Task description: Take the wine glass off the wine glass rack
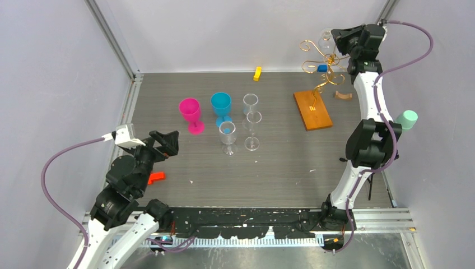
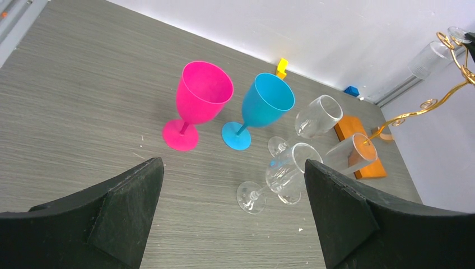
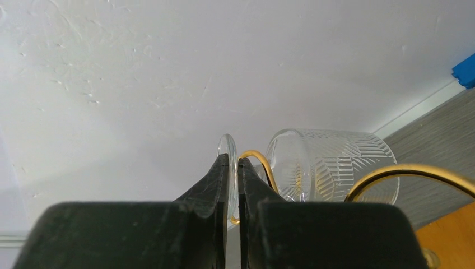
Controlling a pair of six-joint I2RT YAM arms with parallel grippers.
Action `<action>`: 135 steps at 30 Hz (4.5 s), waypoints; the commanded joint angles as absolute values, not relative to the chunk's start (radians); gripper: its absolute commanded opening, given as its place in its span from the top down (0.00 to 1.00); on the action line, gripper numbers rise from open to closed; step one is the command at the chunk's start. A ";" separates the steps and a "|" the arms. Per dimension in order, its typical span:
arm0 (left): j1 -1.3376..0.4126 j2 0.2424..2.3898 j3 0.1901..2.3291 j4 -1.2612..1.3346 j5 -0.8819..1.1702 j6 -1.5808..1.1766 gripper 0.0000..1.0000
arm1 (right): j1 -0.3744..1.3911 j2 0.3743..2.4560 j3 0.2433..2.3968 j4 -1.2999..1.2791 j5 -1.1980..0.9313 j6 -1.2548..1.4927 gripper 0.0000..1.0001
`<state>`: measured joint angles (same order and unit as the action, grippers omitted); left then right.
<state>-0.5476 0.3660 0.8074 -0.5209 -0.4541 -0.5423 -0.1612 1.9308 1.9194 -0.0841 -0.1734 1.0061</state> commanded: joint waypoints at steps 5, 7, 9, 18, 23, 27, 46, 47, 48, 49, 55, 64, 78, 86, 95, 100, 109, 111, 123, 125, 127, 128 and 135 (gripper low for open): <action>-0.549 0.353 0.808 -0.482 -0.484 -0.536 0.00 | -0.163 1.843 1.864 0.154 -0.140 1.061 1.00; -0.549 0.352 0.808 -0.483 -0.486 -0.535 0.00 | -0.164 1.846 1.870 0.155 -0.137 1.061 1.00; -0.549 0.350 0.808 -0.485 -0.487 -0.533 0.00 | -0.163 1.851 1.881 0.145 -0.133 1.060 1.00; -0.549 0.350 0.810 -0.485 -0.489 -0.530 0.00 | -0.164 1.840 1.890 0.122 -0.077 1.049 1.00; -0.549 0.351 0.810 -0.485 -0.489 -0.530 0.00 | -0.166 1.829 1.890 0.118 -0.046 1.055 1.00; -0.549 0.350 0.810 -0.485 -0.488 -0.532 0.00 | -0.166 1.827 1.888 0.122 -0.028 1.079 1.00; -0.549 0.350 0.804 -0.480 -0.483 -0.535 0.00 | -0.167 1.724 1.824 0.074 0.087 1.107 1.00; -0.549 0.350 0.803 -0.480 -0.483 -0.536 0.00 | -0.167 1.719 1.819 0.070 0.084 1.111 1.00; -0.549 0.348 0.802 -0.480 -0.483 -0.538 0.00 | -0.167 1.708 1.808 0.069 0.077 1.117 1.00; -0.549 0.349 0.802 -0.480 -0.482 -0.536 0.00 | -0.167 1.702 1.804 0.062 0.069 1.125 1.00; -0.549 0.348 0.804 -0.479 -0.479 -0.537 0.00 | -0.167 1.677 1.780 0.048 -0.020 1.168 1.00; -0.549 0.341 0.801 -0.480 -0.479 -0.540 0.00 | -0.165 1.687 1.751 0.087 -0.128 1.268 1.00; -0.549 0.346 0.806 -0.479 -0.475 -0.541 0.00 | -0.135 1.701 1.750 0.096 -0.159 1.297 1.00; -0.549 0.352 0.807 -0.473 -0.474 -0.539 0.00 | -0.104 1.707 1.757 0.086 -0.148 1.271 1.00; -0.549 0.354 0.805 -0.475 -0.468 -0.539 0.00 | -0.079 1.788 1.858 0.109 -0.216 1.266 1.00; -0.549 0.353 0.802 -0.476 -0.471 -0.539 0.00 | -0.061 1.828 1.927 0.097 -0.234 1.241 1.00; -0.549 0.356 0.802 -0.474 -0.468 -0.539 0.00 | -0.040 1.933 2.064 0.113 -0.280 1.225 1.00; -0.549 0.357 0.803 -0.474 -0.467 -0.539 0.00 | -0.034 1.952 2.075 0.148 -0.300 1.237 1.00; -0.549 0.382 0.804 -0.452 -0.407 -0.534 0.00 | 0.064 1.951 2.089 0.297 -0.442 1.287 1.00; -0.549 0.387 0.804 -0.440 -0.388 -0.536 0.00 | 0.084 1.932 2.071 0.307 -0.453 1.299 1.00; -0.549 0.392 0.805 -0.433 -0.367 -0.535 0.00 | 0.106 1.897 2.041 0.311 -0.458 1.315 1.00; -0.549 0.394 0.806 -0.428 -0.355 -0.537 0.00 | 0.122 1.887 2.014 0.314 -0.458 1.321 1.00; -0.549 0.456 0.815 -0.384 -0.216 -0.613 0.00 | 0.199 1.720 1.808 0.415 -0.458 1.421 1.00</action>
